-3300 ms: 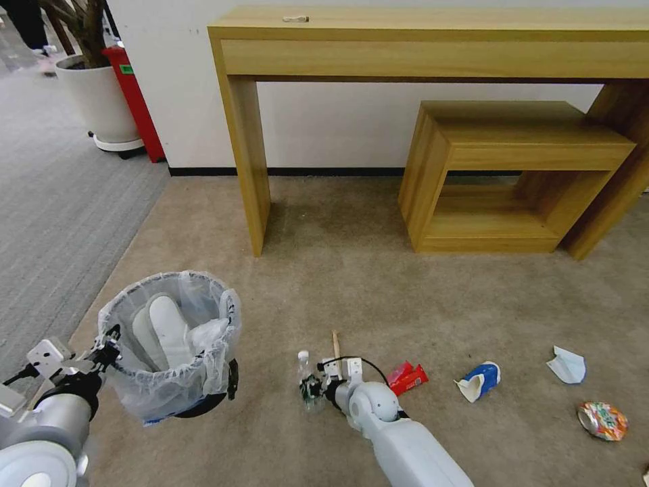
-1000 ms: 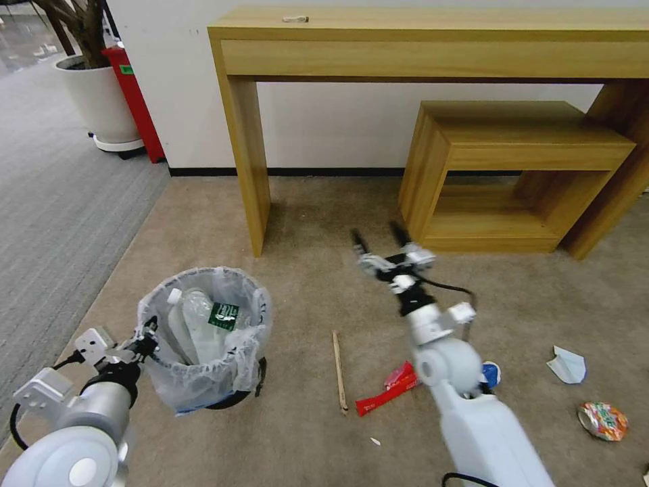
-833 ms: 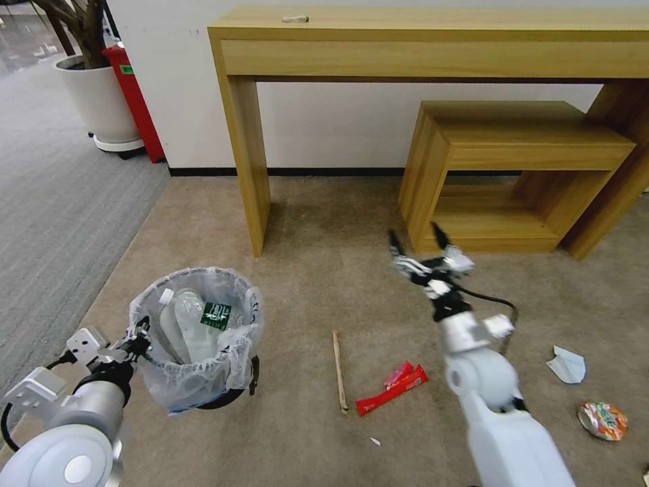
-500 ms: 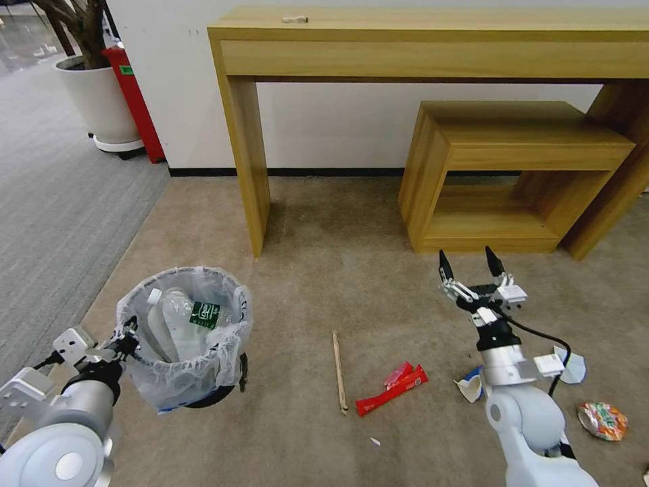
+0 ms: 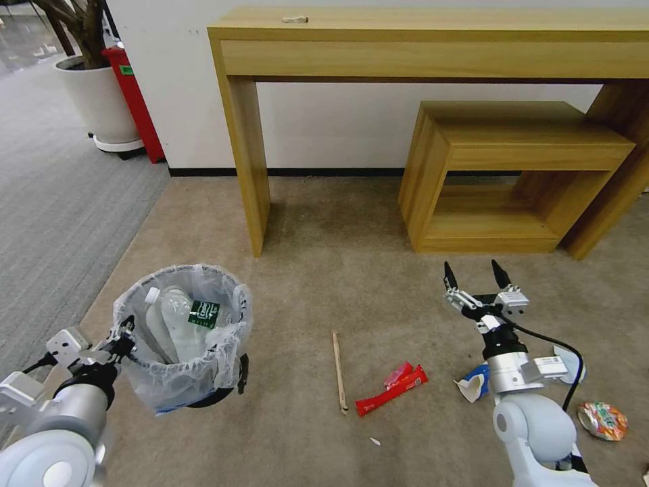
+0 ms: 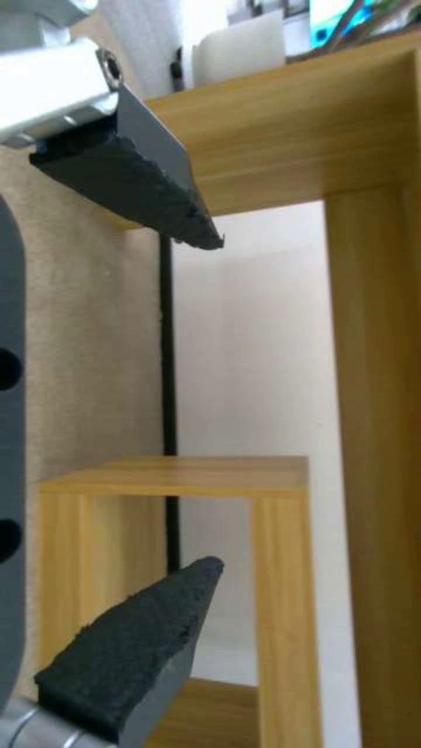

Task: Pick up the trash bin and place the garbage on the floor into it.

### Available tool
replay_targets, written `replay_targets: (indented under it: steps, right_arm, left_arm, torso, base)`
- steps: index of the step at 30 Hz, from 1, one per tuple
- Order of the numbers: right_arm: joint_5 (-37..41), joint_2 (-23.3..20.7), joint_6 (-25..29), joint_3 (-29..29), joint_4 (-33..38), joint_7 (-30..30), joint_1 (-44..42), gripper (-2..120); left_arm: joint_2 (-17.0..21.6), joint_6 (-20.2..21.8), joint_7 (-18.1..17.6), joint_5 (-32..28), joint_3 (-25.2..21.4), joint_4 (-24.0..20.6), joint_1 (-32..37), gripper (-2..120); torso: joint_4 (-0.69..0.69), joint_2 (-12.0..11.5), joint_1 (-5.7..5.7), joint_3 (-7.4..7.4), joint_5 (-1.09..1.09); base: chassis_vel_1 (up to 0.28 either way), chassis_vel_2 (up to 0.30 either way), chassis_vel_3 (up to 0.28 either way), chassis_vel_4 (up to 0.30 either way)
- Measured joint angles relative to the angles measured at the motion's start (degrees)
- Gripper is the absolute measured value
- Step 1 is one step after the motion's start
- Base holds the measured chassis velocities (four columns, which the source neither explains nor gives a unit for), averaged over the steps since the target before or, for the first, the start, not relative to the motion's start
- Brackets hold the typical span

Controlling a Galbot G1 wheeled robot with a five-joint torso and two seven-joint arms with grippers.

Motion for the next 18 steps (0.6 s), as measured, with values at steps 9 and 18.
replay_targets:
  steps: [9,18]
  right_arm:
    - [2.1,-1.7,-8.1,-7.5,-7.8,2.5,3.6,100]
    - [10.3,-2.5,-25.2,-17.1,-14.5,8.2,10.2,100]
  left_arm:
    - [-0.2,0.0,0.2,0.4,0.1,0.0,0.3,3]
    - [-0.2,0.0,0.2,1.4,0.3,0.1,0.2,3]
  torso:
    - [0.00,0.0,0.00,0.01,0.00]
    - [0.00,0.0,0.00,0.01,0.00]
  base:
    - [0.000,0.000,0.000,0.000]
    - [0.000,0.000,0.000,0.000]
